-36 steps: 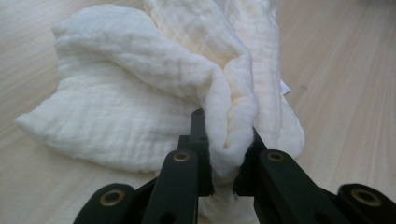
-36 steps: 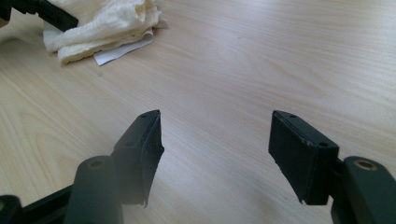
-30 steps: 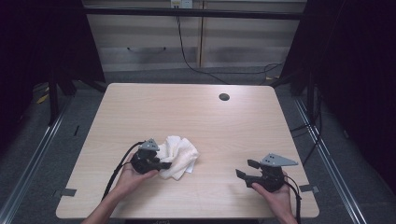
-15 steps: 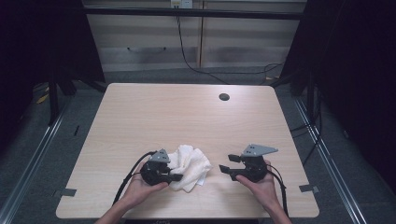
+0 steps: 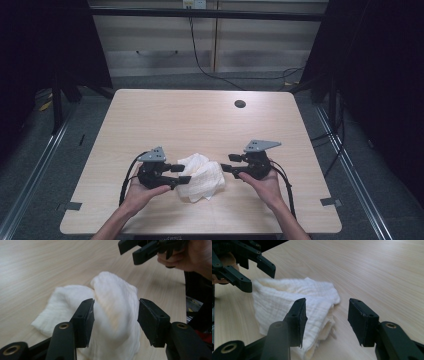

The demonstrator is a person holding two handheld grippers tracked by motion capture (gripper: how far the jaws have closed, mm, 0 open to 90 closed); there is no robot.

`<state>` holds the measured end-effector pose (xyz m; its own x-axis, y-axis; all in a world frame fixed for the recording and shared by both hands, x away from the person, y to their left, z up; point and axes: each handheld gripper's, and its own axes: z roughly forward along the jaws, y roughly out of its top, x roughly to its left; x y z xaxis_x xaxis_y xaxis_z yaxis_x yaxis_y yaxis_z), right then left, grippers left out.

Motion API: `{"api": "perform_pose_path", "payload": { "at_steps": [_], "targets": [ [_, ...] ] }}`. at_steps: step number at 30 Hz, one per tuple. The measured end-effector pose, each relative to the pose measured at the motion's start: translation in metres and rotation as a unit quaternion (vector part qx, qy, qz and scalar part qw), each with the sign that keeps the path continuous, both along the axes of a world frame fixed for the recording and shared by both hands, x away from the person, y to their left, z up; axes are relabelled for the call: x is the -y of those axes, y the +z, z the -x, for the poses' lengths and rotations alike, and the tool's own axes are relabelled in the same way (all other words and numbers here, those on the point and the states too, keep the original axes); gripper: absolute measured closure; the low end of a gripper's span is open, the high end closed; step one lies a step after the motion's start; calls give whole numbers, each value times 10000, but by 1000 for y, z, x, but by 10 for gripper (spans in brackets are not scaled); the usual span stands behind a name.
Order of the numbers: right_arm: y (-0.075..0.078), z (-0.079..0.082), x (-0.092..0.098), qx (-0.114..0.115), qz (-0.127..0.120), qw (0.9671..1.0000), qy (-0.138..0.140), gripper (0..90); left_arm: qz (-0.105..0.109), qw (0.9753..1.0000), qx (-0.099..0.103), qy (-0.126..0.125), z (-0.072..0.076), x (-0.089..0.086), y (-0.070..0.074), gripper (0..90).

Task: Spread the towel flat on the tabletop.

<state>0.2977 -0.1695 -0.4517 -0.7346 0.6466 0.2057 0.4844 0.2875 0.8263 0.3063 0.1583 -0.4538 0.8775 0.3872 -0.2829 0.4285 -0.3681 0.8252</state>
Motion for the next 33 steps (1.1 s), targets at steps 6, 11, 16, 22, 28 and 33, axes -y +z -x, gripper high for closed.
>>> {"api": "perform_pose_path", "payload": {
  "at_steps": [6,11,16,22,28,33],
  "targets": [
    [-20,-14,-25,-310,161,9991,244,496,-258,9985,32,487,-14,2,-10,554],
    [-33,-15,-32,-566,266,9967,525,667,-747,9960,39,480,-20,15,-28,562],
    [-29,-10,-28,-481,243,9964,648,851,-1041,9932,225,460,-17,20,-33,759],
    [-1,4,-7,36,279,9992,279,861,-607,9921,477,991,-16,1,-16,862],
    [15,10,15,320,265,9991,6,862,-313,9920,552,1090,-11,-7,-8,861],
    [-9,25,19,22,730,9973,100,859,-842,9941,300,607,2,7,-28,824]
  ]
}}
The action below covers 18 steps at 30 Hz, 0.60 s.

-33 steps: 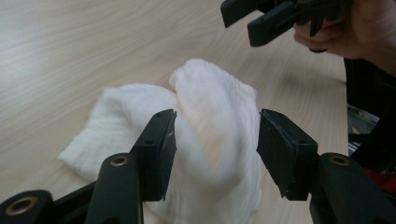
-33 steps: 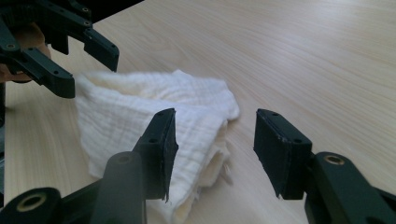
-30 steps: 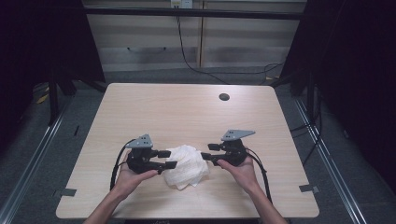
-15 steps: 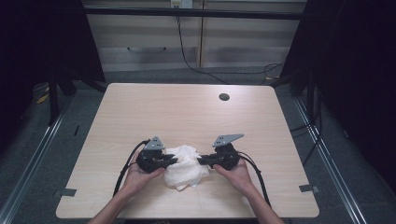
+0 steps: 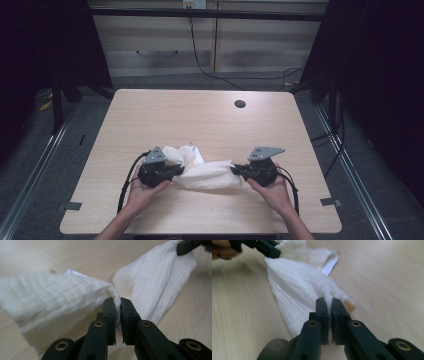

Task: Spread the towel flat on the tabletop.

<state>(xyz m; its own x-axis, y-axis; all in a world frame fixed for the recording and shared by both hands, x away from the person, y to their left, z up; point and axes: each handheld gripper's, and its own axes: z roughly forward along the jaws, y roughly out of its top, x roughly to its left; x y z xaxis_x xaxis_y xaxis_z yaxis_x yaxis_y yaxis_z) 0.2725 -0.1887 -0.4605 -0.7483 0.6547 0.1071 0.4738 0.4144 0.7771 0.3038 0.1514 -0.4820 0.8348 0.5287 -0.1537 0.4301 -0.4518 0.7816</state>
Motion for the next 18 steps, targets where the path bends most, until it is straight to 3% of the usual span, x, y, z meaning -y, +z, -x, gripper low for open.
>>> {"api": "perform_pose_path", "payload": {
  "at_steps": [2,6,7,10,13,18],
  "targets": [
    [-12,6,3,-178,80,9998,18,856,-51,9998,-170,-62,2,2,-4,810],
    [-26,14,5,-330,217,9992,55,846,-142,9995,-269,-77,2,5,-8,761],
    [-28,15,6,-398,234,9989,32,839,-154,9994,-294,-91,2,4,-9,695],
    [-32,15,5,-440,305,9986,51,805,66,9993,-358,-44,1,-1,-5,638],
    [-33,16,6,-474,360,9982,42,767,241,9994,-254,-13,0,-9,3,603],
    [-27,20,14,-401,247,9989,39,699,536,9980,-140,298,-4,-29,15,574]
  ]
}}
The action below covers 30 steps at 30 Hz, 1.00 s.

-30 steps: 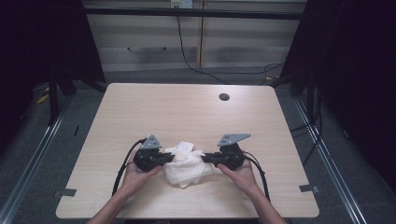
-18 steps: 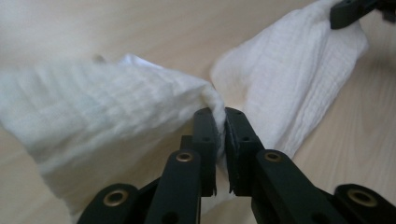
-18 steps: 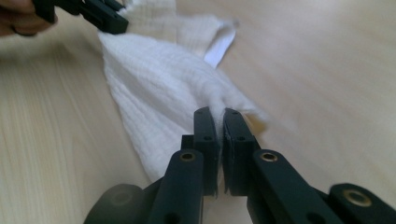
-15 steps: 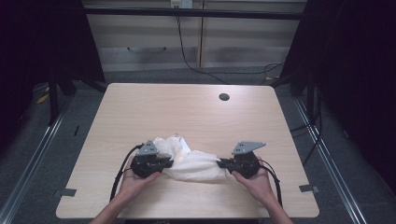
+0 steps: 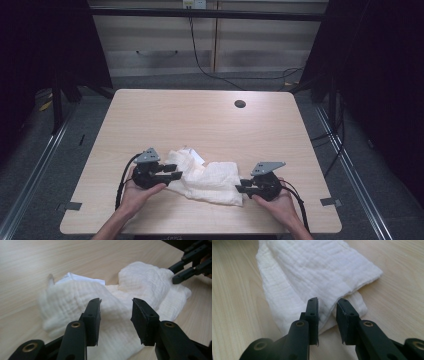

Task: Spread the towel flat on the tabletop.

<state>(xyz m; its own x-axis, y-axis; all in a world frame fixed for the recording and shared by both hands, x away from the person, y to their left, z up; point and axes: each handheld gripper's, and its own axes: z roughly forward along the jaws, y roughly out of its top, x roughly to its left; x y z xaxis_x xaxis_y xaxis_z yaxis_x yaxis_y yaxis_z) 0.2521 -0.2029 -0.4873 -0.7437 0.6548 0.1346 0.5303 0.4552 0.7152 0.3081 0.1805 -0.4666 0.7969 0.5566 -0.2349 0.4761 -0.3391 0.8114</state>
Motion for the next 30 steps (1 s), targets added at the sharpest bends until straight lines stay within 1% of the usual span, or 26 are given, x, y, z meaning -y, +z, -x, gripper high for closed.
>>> {"api": "perform_pose_path", "payload": {
  "at_steps": [2,3,4,6,7,8,9,11,12,14,18,22,23,24,25,27,30],
  "targets": [
    [2,2,4,-17,-80,10000,-11,636,108,9998,36,157,-3,-7,3,573],
    [3,3,6,-3,-118,9999,-29,596,108,9998,36,157,-3,-7,3,574],
    [5,3,8,36,-159,9999,-53,581,70,9998,42,172,-6,-8,3,578],
    [9,2,11,100,-239,9995,-160,550,-93,9999,-2,110,-9,-5,-3,598],
    [11,0,13,114,-311,9992,-206,544,-248,9997,-19,76,-10,-1,-8,616],
    [14,-2,15,134,-360,9989,-277,549,-248,9997,-19,76,-10,-1,-8,633],
    [15,-6,16,156,-424,9985,-318,569,-509,9987,-102,-4,-14,5,-18,645],
    [18,-15,17,223,-414,9982,-381,624,-707,9973,-206,-4,-18,10,-26,679],
    [18,-21,16,228,-400,9981,-405,642,-747,9969,-249,-3,-19,11,-30,703],
    [17,-33,15,240,-385,9979,-463,689,-892,9957,-263,-33,-20,12,-34,719],
    [13,-61,10,208,-369,9978,-512,754,-871,9959,-246,-38,-19,10,-35,723],
    [0,-81,4,54,-324,9979,-564,734,-871,9959,-225,-48,-19,10,-35,722],
    [-4,-84,3,-10,-318,9978,-584,722,-836,9962,-237,-59,-19,9,-36,722],
    [-4,-84,3,-10,-318,9978,-584,722,-836,9962,-237,-59,-19,9,-36,722],
    [-10,-86,1,-86,-286,9981,-546,696,-825,9962,-258,-49,-19,9,-36,722],
    [-13,-86,-1,-158,-182,9984,-503,671,-816,9963,-256,-41,-19,9,-36,718],
    [-15,-84,-3,-138,-24,9989,-453,647,-803,9964,-252,-66,-18,8,-36,706]
  ]
}}
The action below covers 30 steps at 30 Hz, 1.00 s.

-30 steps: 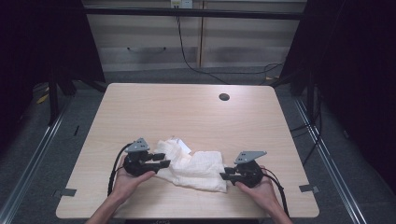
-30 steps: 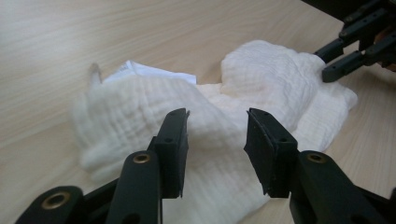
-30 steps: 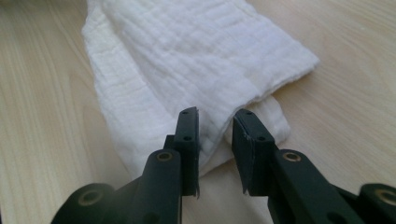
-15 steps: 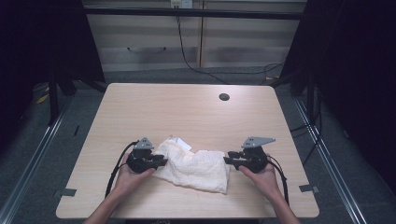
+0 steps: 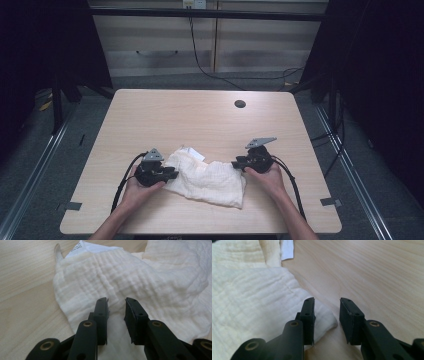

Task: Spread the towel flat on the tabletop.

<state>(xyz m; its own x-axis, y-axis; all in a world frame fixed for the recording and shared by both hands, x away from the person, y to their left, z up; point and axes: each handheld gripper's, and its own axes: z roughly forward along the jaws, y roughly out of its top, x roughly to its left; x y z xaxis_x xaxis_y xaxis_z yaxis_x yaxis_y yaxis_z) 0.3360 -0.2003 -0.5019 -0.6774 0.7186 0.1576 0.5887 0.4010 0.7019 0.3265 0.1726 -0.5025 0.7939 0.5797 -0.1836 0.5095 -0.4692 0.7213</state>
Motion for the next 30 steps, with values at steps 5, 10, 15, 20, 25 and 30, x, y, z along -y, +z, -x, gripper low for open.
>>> {"api": "perform_pose_path", "payload": {
  "at_steps": [5,10,15,20,25,30],
  "targets": [
    [1,8,-2,82,235,9995,188,677,-35,10000,33,21,1,1,0,701],
    [0,15,-4,98,183,9993,301,862,-74,10000,51,8,3,1,1,698],
    [11,14,6,258,-185,9995,68,871,-85,9999,53,-6,5,1,1,690],
    [30,19,22,624,-516,9964,-256,873,-206,9997,11,-145,16,8,4,660],
    [38,21,35,806,-603,9932,-581,873,-290,9987,-42,-428,24,20,6,660],
    [32,21,38,706,-558,9941,-598,873,37,9994,-65,-328,18,9,14,631]
  ]
}}
